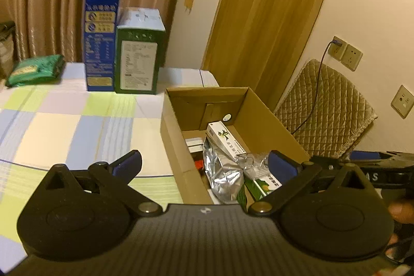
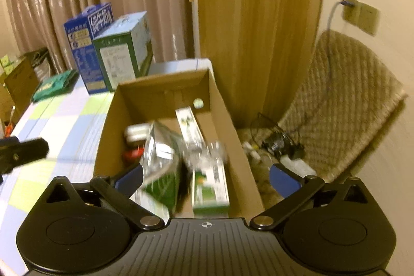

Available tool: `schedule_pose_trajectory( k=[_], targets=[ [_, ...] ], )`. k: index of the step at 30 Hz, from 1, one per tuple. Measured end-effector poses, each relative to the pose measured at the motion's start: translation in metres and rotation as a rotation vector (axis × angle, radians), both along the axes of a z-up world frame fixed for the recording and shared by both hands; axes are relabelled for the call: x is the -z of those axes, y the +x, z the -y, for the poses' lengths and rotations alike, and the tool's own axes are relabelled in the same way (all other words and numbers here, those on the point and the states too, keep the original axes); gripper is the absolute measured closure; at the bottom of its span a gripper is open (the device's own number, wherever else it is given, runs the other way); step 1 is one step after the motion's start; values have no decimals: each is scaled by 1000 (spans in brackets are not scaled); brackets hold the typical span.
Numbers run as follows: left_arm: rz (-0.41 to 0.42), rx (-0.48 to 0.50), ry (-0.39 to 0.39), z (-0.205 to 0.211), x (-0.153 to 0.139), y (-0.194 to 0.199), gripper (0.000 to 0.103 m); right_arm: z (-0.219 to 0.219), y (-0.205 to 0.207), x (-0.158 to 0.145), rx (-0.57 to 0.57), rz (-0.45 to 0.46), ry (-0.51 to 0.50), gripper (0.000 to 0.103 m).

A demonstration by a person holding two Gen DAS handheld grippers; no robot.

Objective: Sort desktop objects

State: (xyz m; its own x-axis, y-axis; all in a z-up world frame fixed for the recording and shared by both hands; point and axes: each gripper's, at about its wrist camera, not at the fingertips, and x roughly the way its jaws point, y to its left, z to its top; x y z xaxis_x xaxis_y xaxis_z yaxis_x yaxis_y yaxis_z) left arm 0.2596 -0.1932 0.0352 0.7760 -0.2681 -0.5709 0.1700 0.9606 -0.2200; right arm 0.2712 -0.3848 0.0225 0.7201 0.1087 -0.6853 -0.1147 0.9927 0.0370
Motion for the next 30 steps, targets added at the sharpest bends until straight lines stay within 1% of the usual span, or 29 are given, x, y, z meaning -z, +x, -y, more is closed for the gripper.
schedule_pose_trajectory(
  k=[3, 7, 9, 12, 15, 18, 21, 25, 30],
  targets=[
    [17, -19, 15, -3, -5, -30, 1, -1, -32, 1, 28, -31, -7, 2],
    [5, -31, -1, -10, -8, -70, 1, -11, -75, 4, 13, -39, -64, 2],
    [-12, -53, -12, -14, -6, -91, 1, -16, -93, 4, 0, -40, -90, 2],
    [-49, -51, -3, -15, -1, -118, 1, -25, -120, 2, -16, -31, -112, 2],
    [-88, -56, 17, -16, 6, -141, 1, -30, -144, 1, -26, -29, -98, 2],
    [-107, -71, 50, -17, 11, -161, 1, -31, -162, 1, -27, -48, -80, 2],
    [-135, -48, 76, -18, 16, -176, 1, -31, -178, 0, -6, -42, -75, 2],
    [-126, -37, 84, -17, 15, -190, 1, -29, -194, -1, 24, -42, -44, 2],
    [-115, -32, 91, -18, 12, -200, 1, -32, -208, -3, 30, -35, -57, 2]
  ],
)
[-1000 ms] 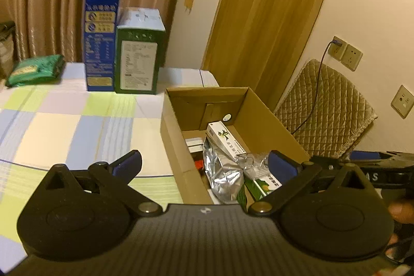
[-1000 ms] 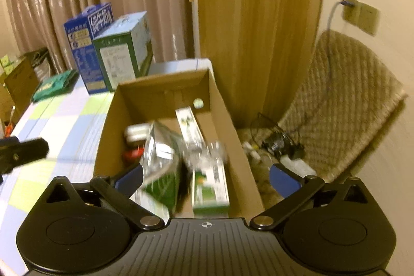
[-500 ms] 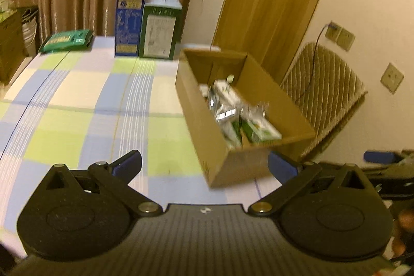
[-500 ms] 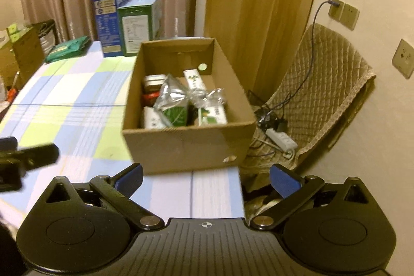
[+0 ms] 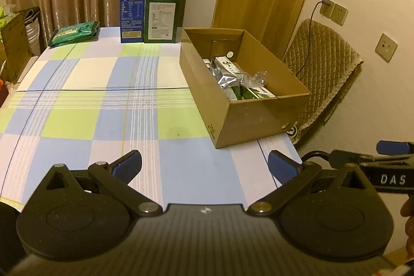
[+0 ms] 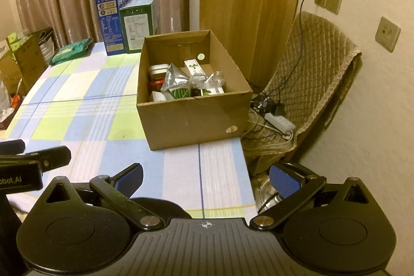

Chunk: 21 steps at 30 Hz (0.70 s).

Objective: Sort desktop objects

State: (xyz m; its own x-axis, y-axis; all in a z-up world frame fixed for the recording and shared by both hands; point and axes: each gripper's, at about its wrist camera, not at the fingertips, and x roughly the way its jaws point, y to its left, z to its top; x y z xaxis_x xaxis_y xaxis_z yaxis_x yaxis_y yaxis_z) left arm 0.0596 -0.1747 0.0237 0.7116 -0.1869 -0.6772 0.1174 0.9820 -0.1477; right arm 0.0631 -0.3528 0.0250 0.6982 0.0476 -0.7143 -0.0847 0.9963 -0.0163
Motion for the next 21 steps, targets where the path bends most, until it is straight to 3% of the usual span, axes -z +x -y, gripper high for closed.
schedule_pose_trajectory(
  k=[21],
  targets=[
    [-4, 7, 41, 2, 8, -3, 1, -6, -4, -3, -2, 13, 14, 2]
  ],
)
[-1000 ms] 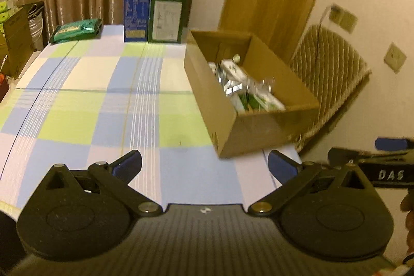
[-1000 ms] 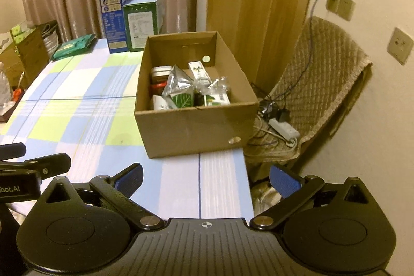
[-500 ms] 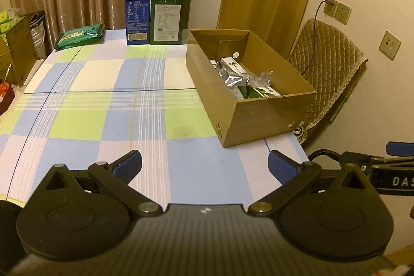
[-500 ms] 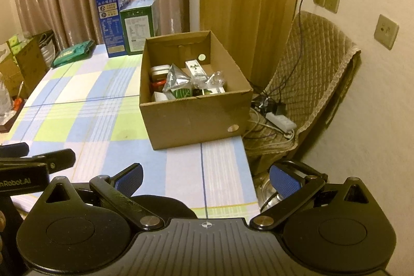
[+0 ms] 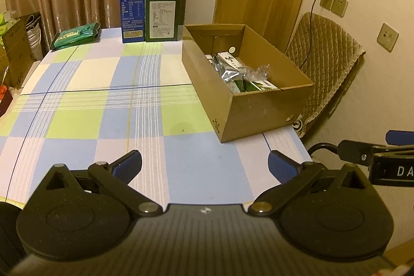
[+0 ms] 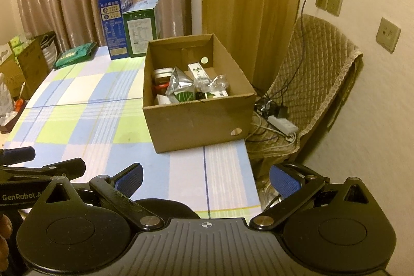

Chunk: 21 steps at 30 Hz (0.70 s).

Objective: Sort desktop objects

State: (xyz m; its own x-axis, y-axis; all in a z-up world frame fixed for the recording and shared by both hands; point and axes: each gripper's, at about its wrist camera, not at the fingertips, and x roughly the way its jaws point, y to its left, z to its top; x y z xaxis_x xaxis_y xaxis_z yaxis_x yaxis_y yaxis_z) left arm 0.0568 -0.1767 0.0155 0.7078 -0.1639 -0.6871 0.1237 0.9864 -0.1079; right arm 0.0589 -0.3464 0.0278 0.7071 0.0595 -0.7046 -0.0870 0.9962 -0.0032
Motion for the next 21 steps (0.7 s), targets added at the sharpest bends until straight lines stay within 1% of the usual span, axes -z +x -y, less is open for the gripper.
schedule_pose_trajectory(
  k=[5, 21],
  targets=[
    [10, 7, 11, 2, 1, 0, 1, 0, 1, 3, -1, -4, 0, 2],
    [5, 5, 12, 1, 3, 2, 1, -3, 5, 9, -9, -21, 0, 2]
  ],
)
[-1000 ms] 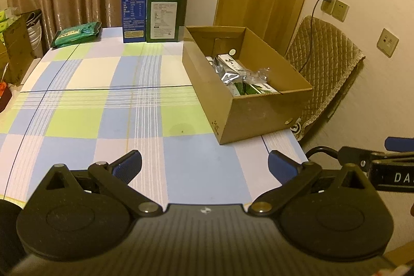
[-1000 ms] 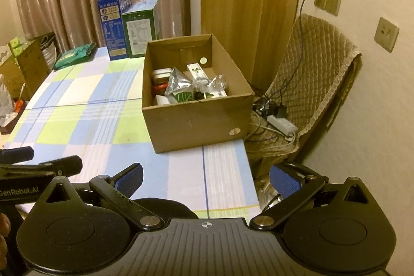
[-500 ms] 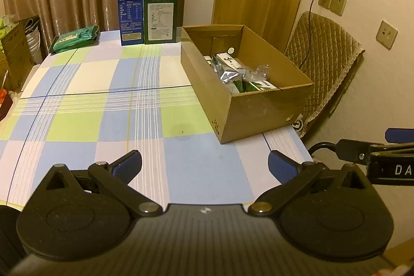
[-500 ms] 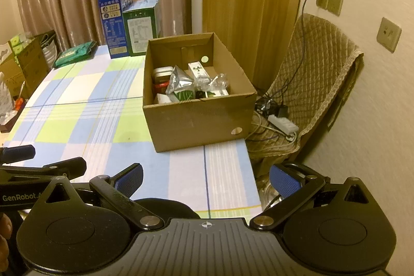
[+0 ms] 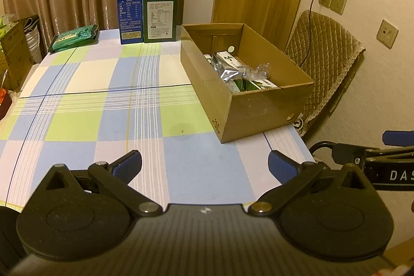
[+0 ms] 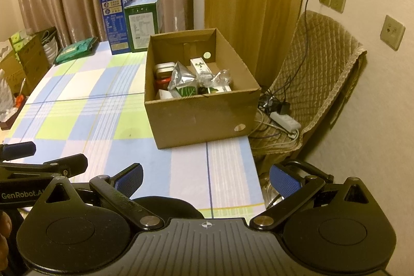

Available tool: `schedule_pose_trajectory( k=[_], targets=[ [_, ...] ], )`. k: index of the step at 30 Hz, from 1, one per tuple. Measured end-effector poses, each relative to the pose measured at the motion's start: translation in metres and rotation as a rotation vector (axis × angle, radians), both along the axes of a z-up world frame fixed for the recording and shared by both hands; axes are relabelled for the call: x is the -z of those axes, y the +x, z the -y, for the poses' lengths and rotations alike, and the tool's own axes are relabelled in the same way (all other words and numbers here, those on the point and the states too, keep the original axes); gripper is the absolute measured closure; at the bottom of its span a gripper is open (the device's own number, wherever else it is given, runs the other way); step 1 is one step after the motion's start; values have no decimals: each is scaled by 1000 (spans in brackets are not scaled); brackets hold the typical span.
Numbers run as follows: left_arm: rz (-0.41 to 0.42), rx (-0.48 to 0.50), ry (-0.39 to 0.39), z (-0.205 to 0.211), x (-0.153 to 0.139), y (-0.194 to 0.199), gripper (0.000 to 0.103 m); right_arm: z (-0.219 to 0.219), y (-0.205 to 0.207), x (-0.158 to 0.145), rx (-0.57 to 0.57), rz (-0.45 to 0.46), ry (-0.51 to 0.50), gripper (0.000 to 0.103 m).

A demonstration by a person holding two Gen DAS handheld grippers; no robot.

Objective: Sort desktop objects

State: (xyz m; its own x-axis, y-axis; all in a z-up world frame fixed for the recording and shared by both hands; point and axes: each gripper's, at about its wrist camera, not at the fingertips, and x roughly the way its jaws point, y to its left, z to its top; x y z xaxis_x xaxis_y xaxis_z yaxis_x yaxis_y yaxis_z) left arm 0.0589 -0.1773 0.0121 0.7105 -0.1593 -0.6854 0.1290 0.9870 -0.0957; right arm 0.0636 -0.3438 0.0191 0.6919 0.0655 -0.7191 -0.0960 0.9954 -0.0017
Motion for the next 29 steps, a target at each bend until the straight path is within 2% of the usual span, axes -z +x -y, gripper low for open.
schedule_pose_trajectory(
  k=[23, 29],
  targets=[
    [-4, -9, -21, -9, 4, 7, 1, -8, 3, 3, -6, -10, -15, 2],
    [27, -8, -20, -13, 3, 3, 1, -12, 4, 4, -13, -13, -19, 2]
  ],
)
